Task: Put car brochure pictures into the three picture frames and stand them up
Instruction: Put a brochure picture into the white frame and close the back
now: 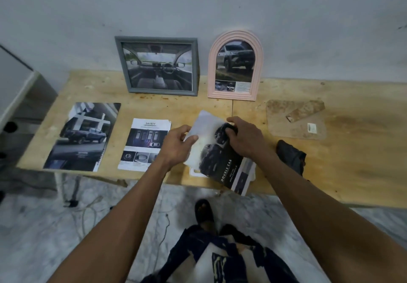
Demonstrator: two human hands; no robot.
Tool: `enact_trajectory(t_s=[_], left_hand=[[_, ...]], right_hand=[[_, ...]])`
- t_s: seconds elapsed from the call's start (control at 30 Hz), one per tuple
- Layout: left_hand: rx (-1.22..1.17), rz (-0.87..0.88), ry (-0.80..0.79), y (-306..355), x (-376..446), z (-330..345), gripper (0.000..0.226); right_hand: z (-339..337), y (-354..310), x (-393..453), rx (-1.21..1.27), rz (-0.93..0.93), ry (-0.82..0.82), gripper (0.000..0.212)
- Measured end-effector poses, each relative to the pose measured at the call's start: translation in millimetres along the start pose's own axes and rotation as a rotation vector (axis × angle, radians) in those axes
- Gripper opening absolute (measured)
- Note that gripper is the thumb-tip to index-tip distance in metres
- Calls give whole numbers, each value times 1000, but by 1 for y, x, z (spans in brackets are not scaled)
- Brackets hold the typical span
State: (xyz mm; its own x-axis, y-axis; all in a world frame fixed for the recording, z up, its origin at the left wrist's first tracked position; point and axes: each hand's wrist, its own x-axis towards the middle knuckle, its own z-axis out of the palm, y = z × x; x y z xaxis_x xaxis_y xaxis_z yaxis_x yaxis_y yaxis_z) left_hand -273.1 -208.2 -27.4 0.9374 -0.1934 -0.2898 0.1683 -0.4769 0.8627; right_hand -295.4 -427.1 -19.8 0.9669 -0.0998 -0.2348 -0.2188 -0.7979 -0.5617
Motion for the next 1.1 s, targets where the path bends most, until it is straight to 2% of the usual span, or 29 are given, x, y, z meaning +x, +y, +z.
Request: enact_trajectory(t_s=[0.07,0.13,0.2,0.27,0.4,0.53,0.63,0.73,0.93,1.1], left_hand=[[-68,-64,26,-5,-9,-7,6],[-169,-161,147,-13,-20,-15,24],[-289,-262,257,-20,-38,-20,32],[-401,-345,250,-28,-55,-23,37],[-438,-393,213,-34,-81,-20,30],[-428,-384,255,-32,-88,-17,21],[-354,-362,313,-35,-84,-30,27],[-338,-357,343,-41,-74,-55,36],[-250,-345,375,-73,-42,-132,34],[-125,-305,402,-114,-6,-225,36]], right_hand=[[6,-3,-3,98,-24,-27,22],[14,-4,-8,148,-50,-40,16],[23,-6,-19,242,-48,-18,13],[32,-10,-31,370,6,30,12],[49,-22,-48,525,137,61,16],[61,-38,-46,594,191,60,20],[69,-50,-43,624,244,3,18],[78,-67,-36,651,257,-78,25],[108,-126,-13,612,253,-132,22],[156,-200,29,630,259,-97,19]])
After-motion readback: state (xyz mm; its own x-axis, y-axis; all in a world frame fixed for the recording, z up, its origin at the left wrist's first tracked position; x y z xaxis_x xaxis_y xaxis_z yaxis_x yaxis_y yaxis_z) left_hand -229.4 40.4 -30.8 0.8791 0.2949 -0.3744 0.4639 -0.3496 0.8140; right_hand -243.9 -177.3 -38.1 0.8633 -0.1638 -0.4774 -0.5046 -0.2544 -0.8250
